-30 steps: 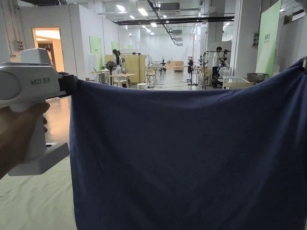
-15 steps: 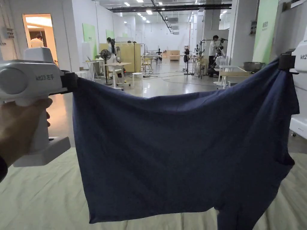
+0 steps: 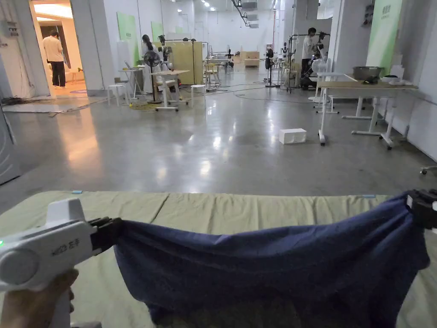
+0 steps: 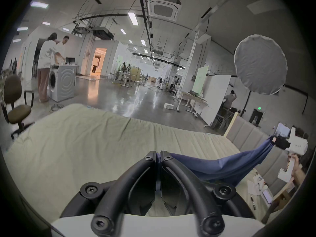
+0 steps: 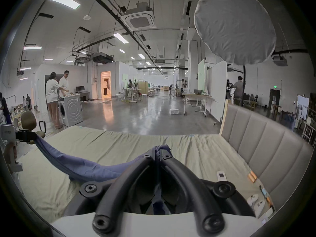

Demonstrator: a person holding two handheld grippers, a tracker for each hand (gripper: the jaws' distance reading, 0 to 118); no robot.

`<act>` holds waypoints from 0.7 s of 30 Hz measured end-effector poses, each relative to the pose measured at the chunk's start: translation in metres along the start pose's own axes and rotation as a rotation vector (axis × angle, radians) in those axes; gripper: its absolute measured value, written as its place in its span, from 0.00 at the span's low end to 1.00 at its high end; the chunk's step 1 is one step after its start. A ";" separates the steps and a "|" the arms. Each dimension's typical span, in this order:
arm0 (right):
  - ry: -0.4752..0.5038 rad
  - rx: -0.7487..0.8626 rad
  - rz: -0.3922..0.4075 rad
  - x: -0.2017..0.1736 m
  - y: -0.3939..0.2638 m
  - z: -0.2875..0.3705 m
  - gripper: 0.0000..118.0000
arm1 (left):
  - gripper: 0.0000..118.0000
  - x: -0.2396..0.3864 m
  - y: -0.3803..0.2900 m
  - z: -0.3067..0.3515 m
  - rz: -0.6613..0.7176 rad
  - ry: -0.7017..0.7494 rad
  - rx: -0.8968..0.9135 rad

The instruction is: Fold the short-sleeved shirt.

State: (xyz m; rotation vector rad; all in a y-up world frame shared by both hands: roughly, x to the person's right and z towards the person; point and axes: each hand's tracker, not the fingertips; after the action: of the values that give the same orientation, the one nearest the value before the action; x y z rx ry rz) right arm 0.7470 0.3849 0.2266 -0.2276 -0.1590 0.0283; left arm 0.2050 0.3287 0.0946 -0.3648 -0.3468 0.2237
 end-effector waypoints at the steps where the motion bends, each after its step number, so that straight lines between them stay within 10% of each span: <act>1: 0.008 -0.017 -0.013 0.005 -0.017 0.019 0.04 | 0.04 0.008 -0.023 0.015 0.037 -0.019 0.000; 10: 0.000 -0.196 -0.108 0.010 -0.167 0.170 0.04 | 0.04 -0.011 -0.198 0.163 0.080 -0.053 -0.127; 14: -0.020 -0.292 -0.268 0.002 -0.222 0.230 0.04 | 0.04 -0.024 -0.233 0.213 0.156 -0.101 -0.230; 21: -0.049 -0.498 -0.177 0.008 -0.294 0.251 0.04 | 0.04 -0.054 -0.258 0.227 0.096 -0.048 -0.386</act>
State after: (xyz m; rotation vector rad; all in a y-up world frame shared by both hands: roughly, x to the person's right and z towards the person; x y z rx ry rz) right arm 0.7173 0.1547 0.5355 -0.7091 -0.2334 -0.1837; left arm 0.1107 0.1491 0.3773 -0.7587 -0.4214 0.2596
